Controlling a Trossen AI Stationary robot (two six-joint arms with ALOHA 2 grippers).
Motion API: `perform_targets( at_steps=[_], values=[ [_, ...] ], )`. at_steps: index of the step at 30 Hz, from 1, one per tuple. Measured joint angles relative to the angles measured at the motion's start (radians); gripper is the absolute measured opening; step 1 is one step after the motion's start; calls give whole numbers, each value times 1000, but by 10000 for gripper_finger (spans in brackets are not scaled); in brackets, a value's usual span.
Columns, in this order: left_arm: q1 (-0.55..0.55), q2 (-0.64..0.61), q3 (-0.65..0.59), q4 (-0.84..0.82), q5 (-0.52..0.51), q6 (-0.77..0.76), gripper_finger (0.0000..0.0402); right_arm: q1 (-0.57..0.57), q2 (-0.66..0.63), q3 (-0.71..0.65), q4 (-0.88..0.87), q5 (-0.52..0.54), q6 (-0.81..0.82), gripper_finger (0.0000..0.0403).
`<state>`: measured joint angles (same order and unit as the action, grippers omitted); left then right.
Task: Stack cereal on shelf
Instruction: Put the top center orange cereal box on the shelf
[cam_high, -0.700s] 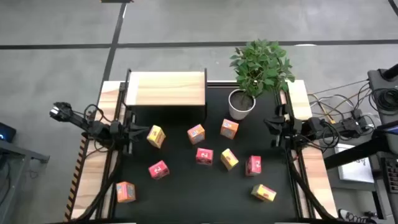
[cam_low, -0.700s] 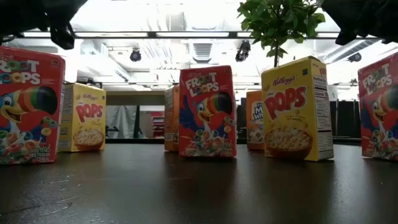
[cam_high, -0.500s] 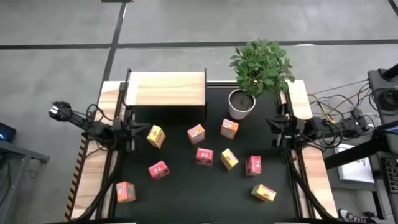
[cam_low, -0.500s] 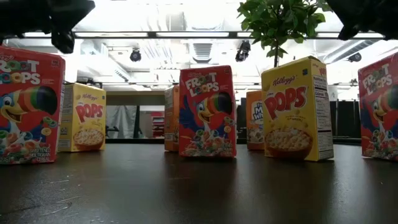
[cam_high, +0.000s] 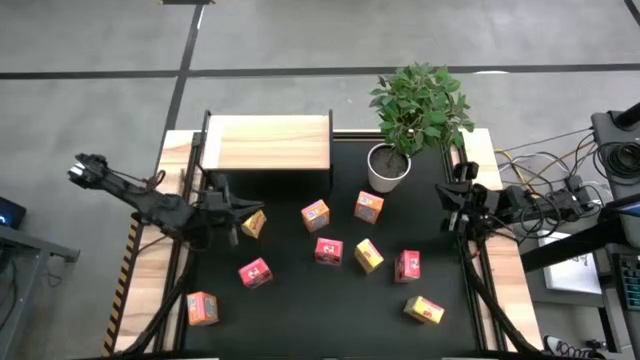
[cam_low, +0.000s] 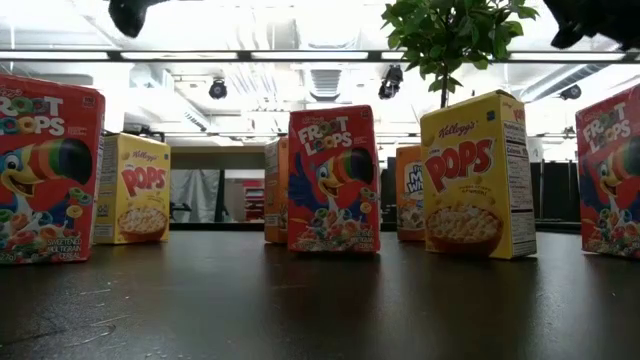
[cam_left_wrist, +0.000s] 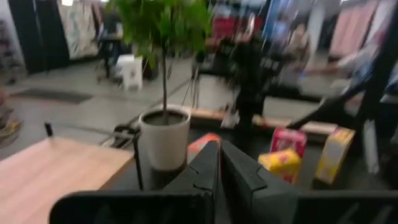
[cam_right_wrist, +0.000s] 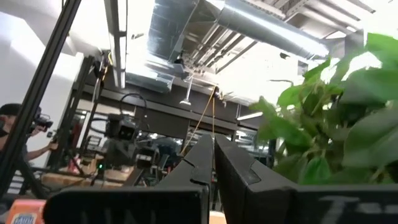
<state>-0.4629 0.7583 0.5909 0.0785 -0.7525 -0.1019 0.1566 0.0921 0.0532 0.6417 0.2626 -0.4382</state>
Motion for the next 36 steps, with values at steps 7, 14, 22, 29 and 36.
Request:
perform_targets(
  at_steps=[7,14,22,29,36],
  values=[
    [0,208,218,-194,2,-38,0,0,2,36,-45,0,-5,9],
    [34,407,419,-342,37,-39,0,0,2,36,-51,0,-25,9],
    [190,586,498,-368,331,-51,0,0,2,37,-51,1,-34,9],
    [364,681,495,-374,551,-103,18,0,2,38,-54,9,-37,9],
    [438,732,495,-382,571,-102,110,0,2,38,-62,71,-38,9]
  ],
)
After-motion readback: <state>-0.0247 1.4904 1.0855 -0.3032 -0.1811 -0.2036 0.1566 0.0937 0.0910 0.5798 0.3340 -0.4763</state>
